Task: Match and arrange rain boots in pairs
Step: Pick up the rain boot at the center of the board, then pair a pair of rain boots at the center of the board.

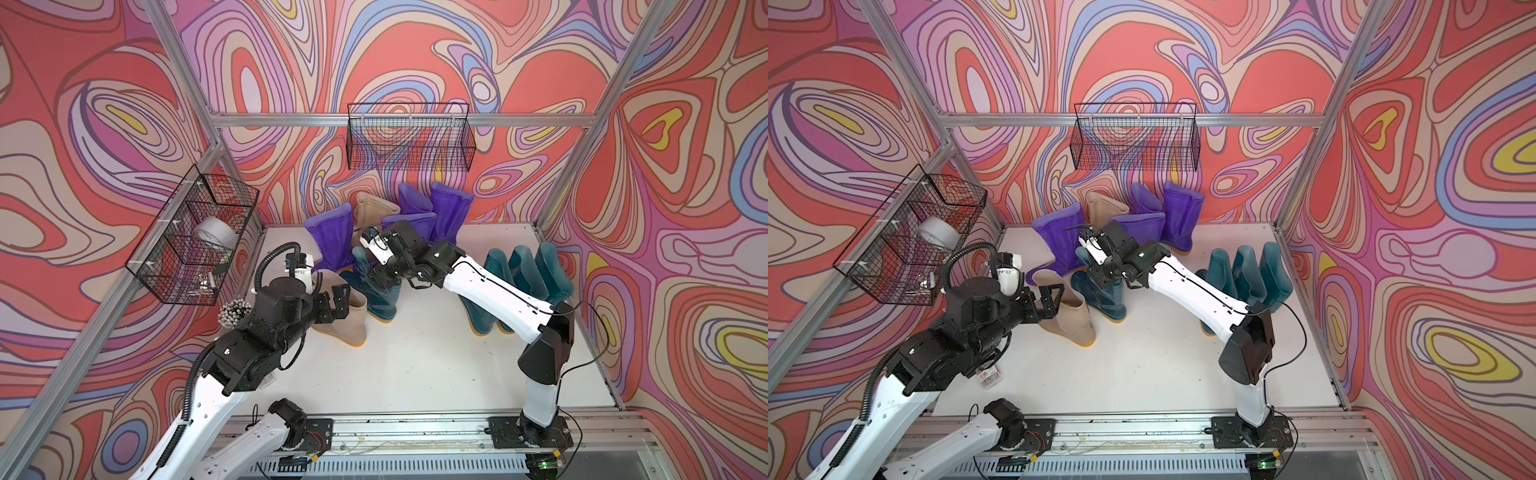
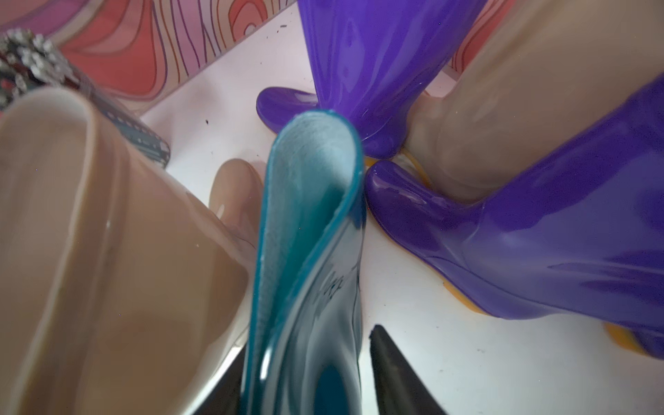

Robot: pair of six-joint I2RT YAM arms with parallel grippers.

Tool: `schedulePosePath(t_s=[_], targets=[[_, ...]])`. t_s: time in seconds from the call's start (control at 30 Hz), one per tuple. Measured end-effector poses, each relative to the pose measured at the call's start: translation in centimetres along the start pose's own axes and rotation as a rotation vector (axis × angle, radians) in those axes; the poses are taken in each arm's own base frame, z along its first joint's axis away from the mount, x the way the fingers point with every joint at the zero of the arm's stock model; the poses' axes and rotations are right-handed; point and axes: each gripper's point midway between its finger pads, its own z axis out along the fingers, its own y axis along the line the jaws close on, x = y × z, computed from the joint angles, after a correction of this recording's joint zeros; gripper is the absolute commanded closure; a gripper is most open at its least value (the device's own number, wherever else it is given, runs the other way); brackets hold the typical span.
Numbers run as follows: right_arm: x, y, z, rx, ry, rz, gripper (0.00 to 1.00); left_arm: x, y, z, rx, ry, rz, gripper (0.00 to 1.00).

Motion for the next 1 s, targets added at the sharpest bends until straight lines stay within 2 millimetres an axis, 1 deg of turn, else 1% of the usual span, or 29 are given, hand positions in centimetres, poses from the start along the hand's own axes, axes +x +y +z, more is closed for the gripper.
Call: schedulePosePath(t_s=[0.07,0.13,0.17,0.3,0.43,0.5,0.6,0.77,0.9,1.0], targets=[[-0.2,0.0,-0.1,-0.002,-0.008,0.007,0.87,0.1,-0.1,0.1,0.004,0.005,0.0,0.0],[-0.3,0.1,-0.1,-0.003,-0.011,0.012,0.97,0.1,-0.1,0.1,0.007,0.006,0.001,0.0],[-0.3,0.1,-0.1,-0.004,-0.012,0.016,1.0,0.1,-0.2,0.0,0.009,0.005,0.0,0.0],[-0.1,0.2,-0.2,0.001,-0.021,0.028,1.0,0.0,-0.2,0.0,0.011,0.002,0.001,0.0],[0.7,0.0,-1.6,0.022,-0.029,0.05,1.0,0.1,-0.3,0.0,0.018,0.006,0.001,0.0],[1.4,-0.3,-2.8,0.04,-0.023,0.066,1.0,0.1,-0.5,0.1,0.024,0.01,0.001,0.0],[2.2,-0.8,-5.2,0.072,-0.022,0.1,1.0,0.1,-0.8,0.2,0.042,0.013,-0.001,0.0],[2.5,-1.7,-9.3,0.135,-0.069,0.171,1.0,0.1,-1.7,1.2,0.072,0.031,-0.006,0.0],[2.6,-2.7,-11.5,0.189,-0.115,0.233,1.0,0.5,-2.4,2.6,0.089,0.064,-0.013,0.0],[2.8,-3.4,-12.6,0.228,-0.138,0.272,1.0,0.6,-2.9,3.3,0.101,0.082,-0.02,0.0]])
